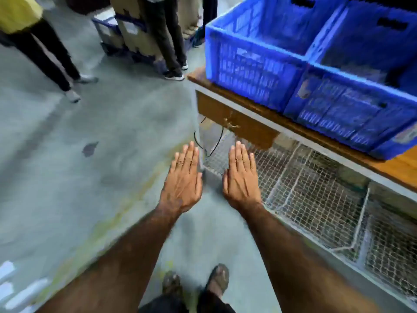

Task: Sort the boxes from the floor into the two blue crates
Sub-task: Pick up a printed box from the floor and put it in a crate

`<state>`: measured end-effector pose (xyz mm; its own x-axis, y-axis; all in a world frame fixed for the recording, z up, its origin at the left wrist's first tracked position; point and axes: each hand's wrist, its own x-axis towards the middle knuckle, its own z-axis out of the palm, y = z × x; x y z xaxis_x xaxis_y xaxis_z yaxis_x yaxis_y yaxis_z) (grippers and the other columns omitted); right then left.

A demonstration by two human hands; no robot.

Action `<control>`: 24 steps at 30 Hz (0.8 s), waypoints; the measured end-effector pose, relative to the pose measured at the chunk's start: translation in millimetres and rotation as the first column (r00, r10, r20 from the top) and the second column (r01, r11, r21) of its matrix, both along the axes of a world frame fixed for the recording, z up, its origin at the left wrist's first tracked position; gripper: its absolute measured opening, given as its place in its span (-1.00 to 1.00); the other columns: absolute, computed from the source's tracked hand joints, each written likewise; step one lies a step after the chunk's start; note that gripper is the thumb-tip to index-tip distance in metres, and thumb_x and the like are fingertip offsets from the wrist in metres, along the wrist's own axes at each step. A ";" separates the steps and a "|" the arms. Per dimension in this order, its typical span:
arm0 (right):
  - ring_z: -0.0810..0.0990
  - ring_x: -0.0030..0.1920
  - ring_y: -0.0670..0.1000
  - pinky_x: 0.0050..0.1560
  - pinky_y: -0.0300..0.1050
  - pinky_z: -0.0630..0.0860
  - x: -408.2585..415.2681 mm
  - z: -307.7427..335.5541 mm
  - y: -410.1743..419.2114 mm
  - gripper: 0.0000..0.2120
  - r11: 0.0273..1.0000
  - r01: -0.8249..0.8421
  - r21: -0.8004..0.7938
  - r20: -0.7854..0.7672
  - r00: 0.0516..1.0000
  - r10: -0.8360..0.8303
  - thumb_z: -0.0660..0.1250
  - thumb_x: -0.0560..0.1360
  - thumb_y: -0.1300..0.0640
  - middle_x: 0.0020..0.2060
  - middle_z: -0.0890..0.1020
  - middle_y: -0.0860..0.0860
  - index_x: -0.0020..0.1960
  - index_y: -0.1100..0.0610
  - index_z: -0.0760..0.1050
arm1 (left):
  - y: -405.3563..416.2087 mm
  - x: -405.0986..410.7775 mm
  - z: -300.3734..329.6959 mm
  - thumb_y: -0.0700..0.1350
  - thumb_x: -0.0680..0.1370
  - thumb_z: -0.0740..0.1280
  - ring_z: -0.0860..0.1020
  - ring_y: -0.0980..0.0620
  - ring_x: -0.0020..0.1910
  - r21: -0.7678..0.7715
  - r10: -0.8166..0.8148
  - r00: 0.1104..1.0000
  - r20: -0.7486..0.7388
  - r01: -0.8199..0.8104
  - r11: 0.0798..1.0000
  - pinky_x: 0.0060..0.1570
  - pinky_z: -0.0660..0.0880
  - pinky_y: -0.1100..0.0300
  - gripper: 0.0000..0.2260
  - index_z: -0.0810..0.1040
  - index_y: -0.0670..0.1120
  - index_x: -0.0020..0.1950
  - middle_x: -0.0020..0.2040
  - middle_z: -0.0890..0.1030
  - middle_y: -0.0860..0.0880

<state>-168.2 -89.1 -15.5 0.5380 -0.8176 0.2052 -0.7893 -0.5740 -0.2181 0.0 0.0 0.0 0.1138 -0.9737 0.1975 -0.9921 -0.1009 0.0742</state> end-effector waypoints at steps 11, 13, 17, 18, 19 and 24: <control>0.04 0.65 0.18 0.62 0.20 0.01 123.2 -57.7 182.7 -0.36 0.874 -0.440 0.207 -0.082 0.882 0.463 0.01 0.62 0.04 0.63 0.10 0.23 0.63 0.31 0.09 | 234.1 77.9 -62.3 -0.03 0.60 0.15 0.07 -0.21 0.65 0.149 0.445 0.895 -0.032 -0.436 0.888 0.60 0.06 -0.11 -0.35 0.13 -0.28 0.63 0.66 0.07 -0.25; 0.02 0.65 0.18 0.63 0.19 -0.01 144.1 -64.5 224.1 -0.35 0.827 -0.513 0.229 -0.104 0.832 0.545 -0.02 0.62 0.03 0.64 0.08 0.23 0.64 0.30 0.07 | 286.5 84.4 -70.1 -0.03 0.59 0.16 0.07 -0.22 0.64 0.183 0.510 0.860 -0.025 -0.498 0.848 0.61 0.03 -0.10 -0.35 0.13 -0.29 0.63 0.65 0.08 -0.27; -0.02 0.65 0.18 0.63 0.19 -0.04 172.4 -73.4 306.0 -0.35 0.738 -0.625 0.255 -0.158 0.726 0.669 -0.03 0.64 0.02 0.64 0.04 0.23 0.65 0.29 0.03 | 385.0 84.6 -77.9 -0.07 0.57 0.19 0.11 -0.22 0.64 0.213 0.633 0.771 -0.074 -0.608 0.765 0.61 0.03 -0.09 -0.36 0.18 -0.30 0.61 0.64 0.12 -0.27; -0.03 0.66 0.18 0.63 0.18 -0.06 179.2 -75.4 326.8 -0.36 0.712 -0.655 0.254 -0.174 0.693 0.700 -0.03 0.64 0.02 0.64 0.03 0.23 0.65 0.29 0.02 | 407.7 84.5 -78.4 -0.07 0.56 0.19 0.12 -0.21 0.63 0.213 0.674 0.734 -0.087 -0.647 0.732 0.61 0.04 -0.09 -0.36 0.19 -0.30 0.61 0.64 0.13 -0.27; -0.04 0.66 0.17 0.63 0.18 -0.07 185.8 -76.8 346.9 -0.36 0.685 -0.680 0.263 -0.182 0.662 0.727 -0.03 0.64 0.02 0.64 0.02 0.23 0.65 0.29 0.02 | 429.6 84.9 -79.1 -0.08 0.56 0.18 0.14 -0.22 0.63 0.220 0.711 0.695 -0.106 -0.681 0.699 0.61 0.07 -0.10 -0.36 0.19 -0.30 0.61 0.64 0.14 -0.27; 0.00 0.65 0.19 0.63 0.19 -0.05 220.1 -79.6 441.7 -0.37 0.545 -0.788 0.286 -0.162 0.521 0.838 0.03 0.65 0.05 0.64 0.04 0.24 0.64 0.30 0.05 | 539.3 86.8 -84.7 -0.07 0.59 0.21 0.10 -0.24 0.64 0.280 0.830 0.552 -0.080 -0.787 0.550 0.58 0.14 -0.15 -0.36 0.15 -0.32 0.61 0.63 0.11 -0.29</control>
<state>51.9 352.6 -95.0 0.9919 0.0006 -0.1272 -0.0305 -0.9696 -0.2426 86.8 539.3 -84.7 0.8835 -0.4593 -0.0926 -0.4477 -0.8858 0.1223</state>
